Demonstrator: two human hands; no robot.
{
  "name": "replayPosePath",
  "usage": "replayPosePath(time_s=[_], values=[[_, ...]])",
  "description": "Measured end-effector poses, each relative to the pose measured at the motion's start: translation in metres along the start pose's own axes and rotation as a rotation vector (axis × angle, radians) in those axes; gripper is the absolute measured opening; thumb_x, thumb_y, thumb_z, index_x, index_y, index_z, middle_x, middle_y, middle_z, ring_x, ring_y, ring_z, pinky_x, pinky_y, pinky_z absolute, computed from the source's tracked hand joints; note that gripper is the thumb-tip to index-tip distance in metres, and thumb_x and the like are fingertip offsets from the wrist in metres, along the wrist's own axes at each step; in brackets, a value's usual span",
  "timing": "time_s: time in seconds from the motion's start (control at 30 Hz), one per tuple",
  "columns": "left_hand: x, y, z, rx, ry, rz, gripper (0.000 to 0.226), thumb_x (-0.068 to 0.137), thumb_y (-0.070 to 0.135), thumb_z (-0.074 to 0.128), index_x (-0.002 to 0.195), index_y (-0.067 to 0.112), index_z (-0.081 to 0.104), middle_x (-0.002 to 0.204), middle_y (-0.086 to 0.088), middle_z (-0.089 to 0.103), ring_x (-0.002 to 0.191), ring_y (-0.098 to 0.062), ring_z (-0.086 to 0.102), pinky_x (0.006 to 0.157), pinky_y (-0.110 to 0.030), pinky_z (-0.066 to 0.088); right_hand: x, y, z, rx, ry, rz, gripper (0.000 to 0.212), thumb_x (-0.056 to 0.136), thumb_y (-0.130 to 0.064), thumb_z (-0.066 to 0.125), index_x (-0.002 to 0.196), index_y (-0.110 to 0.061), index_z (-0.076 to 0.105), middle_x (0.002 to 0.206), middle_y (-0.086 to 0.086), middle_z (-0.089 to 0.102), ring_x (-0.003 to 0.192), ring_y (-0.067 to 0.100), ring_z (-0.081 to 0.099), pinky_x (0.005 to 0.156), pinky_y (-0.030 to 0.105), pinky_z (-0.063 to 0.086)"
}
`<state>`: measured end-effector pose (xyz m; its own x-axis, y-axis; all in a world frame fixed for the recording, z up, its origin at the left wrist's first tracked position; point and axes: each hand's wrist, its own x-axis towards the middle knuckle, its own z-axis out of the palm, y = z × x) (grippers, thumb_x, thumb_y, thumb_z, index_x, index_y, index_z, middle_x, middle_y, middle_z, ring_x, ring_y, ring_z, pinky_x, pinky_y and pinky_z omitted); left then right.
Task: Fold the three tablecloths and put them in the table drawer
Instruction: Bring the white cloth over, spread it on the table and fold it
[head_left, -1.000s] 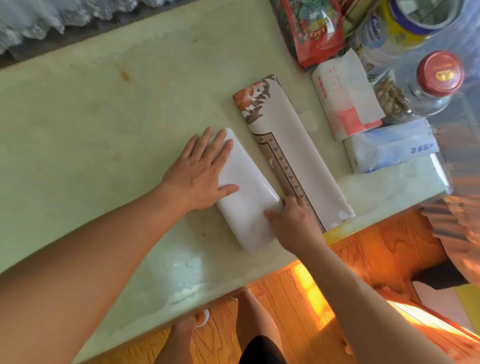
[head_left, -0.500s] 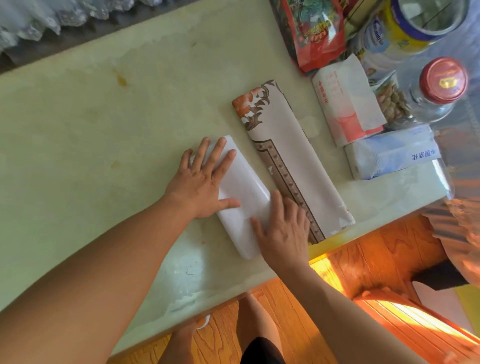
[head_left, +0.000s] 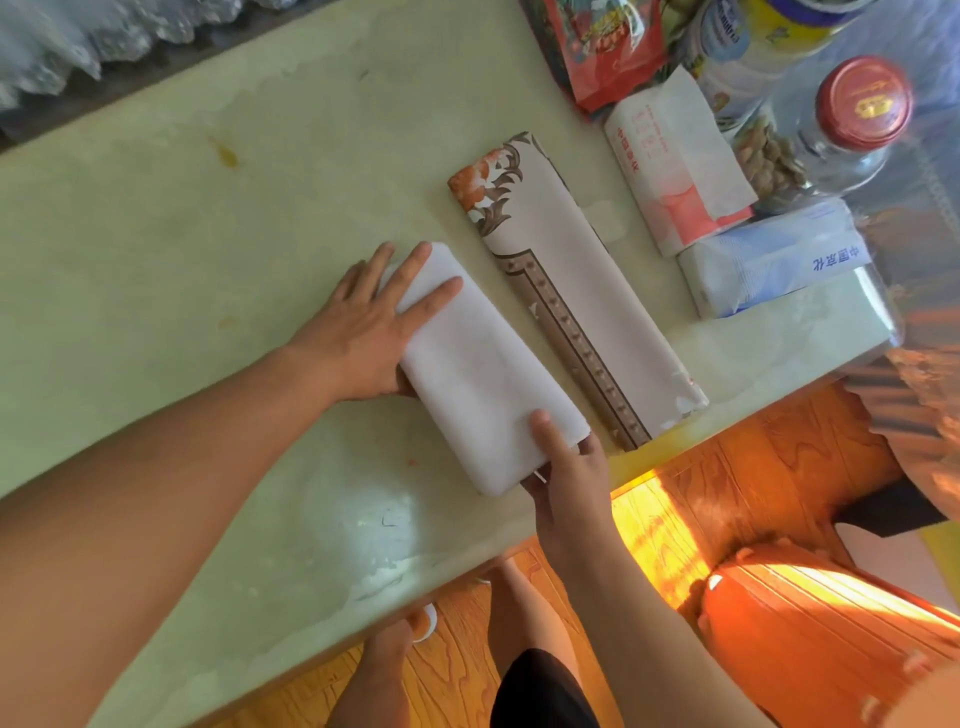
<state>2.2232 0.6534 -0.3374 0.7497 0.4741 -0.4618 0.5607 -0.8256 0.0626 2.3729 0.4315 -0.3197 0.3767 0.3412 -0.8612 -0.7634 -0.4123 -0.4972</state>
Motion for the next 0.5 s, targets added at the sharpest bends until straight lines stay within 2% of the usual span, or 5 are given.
replayPosePath(time_s=[0.1,0.23,0.37,0.43,0.5], values=[[0.006,0.004,-0.012,0.040,-0.024,0.013,0.125,0.070,0.082,0.063,0.159,0.038,-0.011,0.167,-0.010,-0.022,0.153,-0.042,-0.005,0.122,-0.054,0.015,0.004,0.000,0.003,0.042,0.048,0.008,0.039,0.092,-0.033,0.072,0.127,-0.020,0.060,0.117,0.000,0.074,0.105,0.021,0.072,0.076,0.039,0.061],[0.011,0.012,-0.019,0.154,-0.095,0.014,0.125,0.074,0.083,0.059,0.156,0.038,-0.024,0.163,-0.015,-0.030,0.152,-0.048,-0.011,0.123,-0.058,0.009,0.011,-0.004,-0.001,-0.088,0.035,0.064,0.036,0.099,-0.039,0.060,0.128,-0.018,0.058,0.115,0.003,0.073,0.100,0.022,0.073,0.068,0.036,0.061],[0.005,0.030,-0.005,0.359,-0.032,0.164,0.099,0.098,0.053,0.046,0.150,0.036,-0.036,0.157,-0.019,-0.041,0.145,-0.046,-0.034,0.121,-0.064,-0.009,0.017,-0.006,0.001,-0.308,0.115,0.143,0.046,0.098,-0.048,0.058,0.126,-0.010,0.058,0.110,0.012,0.071,0.088,0.028,0.074,0.059,0.036,0.061],[-0.001,0.036,0.006,0.353,-0.079,0.267,0.088,0.099,0.039,0.036,0.151,0.037,-0.035,0.157,-0.013,-0.043,0.145,-0.041,-0.038,0.120,-0.062,-0.011,0.015,-0.013,0.002,-0.577,0.138,0.167,0.055,0.096,-0.059,0.054,0.111,-0.006,0.063,0.093,0.014,0.075,0.074,0.030,0.075,0.062,0.041,0.063],[-0.002,0.034,0.008,0.327,-0.114,0.282,0.093,0.093,0.050,0.037,0.151,0.037,-0.036,0.157,-0.011,-0.045,0.144,-0.040,-0.039,0.119,-0.062,-0.014,0.012,-0.026,-0.002,-1.108,0.212,0.101,0.065,0.092,-0.069,0.047,0.093,-0.006,0.064,0.077,0.008,0.074,0.068,0.030,0.072,0.070,0.042,0.061]])
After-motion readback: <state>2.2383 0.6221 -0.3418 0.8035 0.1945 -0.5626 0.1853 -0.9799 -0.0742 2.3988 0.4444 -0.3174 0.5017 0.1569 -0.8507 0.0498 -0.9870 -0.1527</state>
